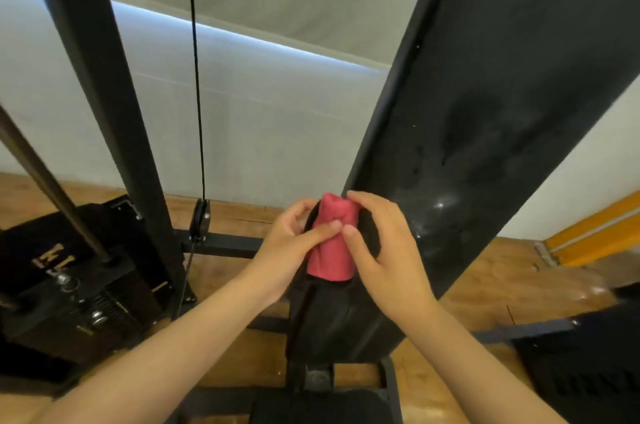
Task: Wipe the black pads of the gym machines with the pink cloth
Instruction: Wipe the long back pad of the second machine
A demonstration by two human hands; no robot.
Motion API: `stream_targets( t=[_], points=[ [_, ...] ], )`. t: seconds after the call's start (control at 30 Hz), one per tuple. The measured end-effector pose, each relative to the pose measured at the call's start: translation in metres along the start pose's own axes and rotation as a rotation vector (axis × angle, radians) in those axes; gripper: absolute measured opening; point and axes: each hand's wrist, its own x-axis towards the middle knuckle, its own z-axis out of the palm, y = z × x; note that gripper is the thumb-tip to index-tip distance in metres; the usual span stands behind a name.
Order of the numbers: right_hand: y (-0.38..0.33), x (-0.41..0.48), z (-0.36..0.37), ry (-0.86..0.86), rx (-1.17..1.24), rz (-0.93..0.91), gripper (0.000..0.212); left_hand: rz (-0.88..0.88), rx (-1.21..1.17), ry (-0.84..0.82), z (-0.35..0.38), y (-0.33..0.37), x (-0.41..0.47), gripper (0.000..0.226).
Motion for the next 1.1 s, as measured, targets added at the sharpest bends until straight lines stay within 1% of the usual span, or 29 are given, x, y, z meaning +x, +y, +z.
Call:
stream_targets(
  t=[0.03,0.1,0.13,0.2,0.27,0.33,0.37,0.43,0.6,0.67,0.77,0.87,0.93,1.03,1.1],
  points=[
    [-0.005,0.000,-0.008,0.026,0.088,0.082,0.045,0.013,-0.011,-0.021,0.009,0.008,0.000,0.046],
    [-0.013,0.002,-0.023,0.036,0.362,0.243,0.048,0.038,-0.024,-0.050,0.029,0.020,0.000,0.049],
    [-0.016,0.003,-0.030,0.036,0.482,0.295,0.043,0.061,-0.013,-0.052,0.038,0.026,0.001,0.049],
    [-0.023,0.006,-0.042,0.051,0.602,0.344,0.030,0.160,0.055,-0.031,0.052,0.034,0.003,0.041],
    [-0.029,0.012,-0.053,0.077,0.674,0.355,0.024,0.311,0.216,0.030,0.058,0.043,0.011,0.033],
    [-0.033,0.018,-0.065,0.105,0.725,0.357,0.025,0.424,0.348,0.071,0.064,0.055,0.021,0.039],
    [-0.036,0.022,-0.071,0.122,0.738,0.357,0.027,0.463,0.366,0.066,0.068,0.063,0.025,0.043],
    [-0.041,0.030,-0.083,0.160,0.748,0.342,0.030,0.528,0.363,0.050,0.076,0.078,0.032,0.045],
    [-0.053,0.052,-0.109,0.269,0.806,0.284,0.032,0.722,0.273,0.069,0.104,0.117,0.047,0.034],
    [-0.055,0.058,-0.120,0.299,0.809,0.271,0.033,0.814,0.309,0.107,0.113,0.135,0.054,0.033],
    [-0.056,0.070,-0.140,0.356,0.830,0.257,0.033,1.038,0.535,0.247,0.124,0.172,0.071,0.030],
    [-0.057,0.083,-0.164,0.379,1.014,0.263,0.032,1.186,0.808,0.264,0.152,0.213,0.093,0.025],
    [-0.058,0.089,-0.178,0.396,1.125,0.253,0.031,1.205,0.973,0.238,0.178,0.231,0.105,0.024],
    [-0.052,0.091,-0.197,0.434,1.196,0.223,0.031,1.200,1.145,0.168,0.216,0.243,0.116,0.017],
    [-0.046,0.089,-0.213,0.452,1.251,0.211,0.032,1.181,1.276,0.166,0.241,0.247,0.126,0.020]
  ],
)
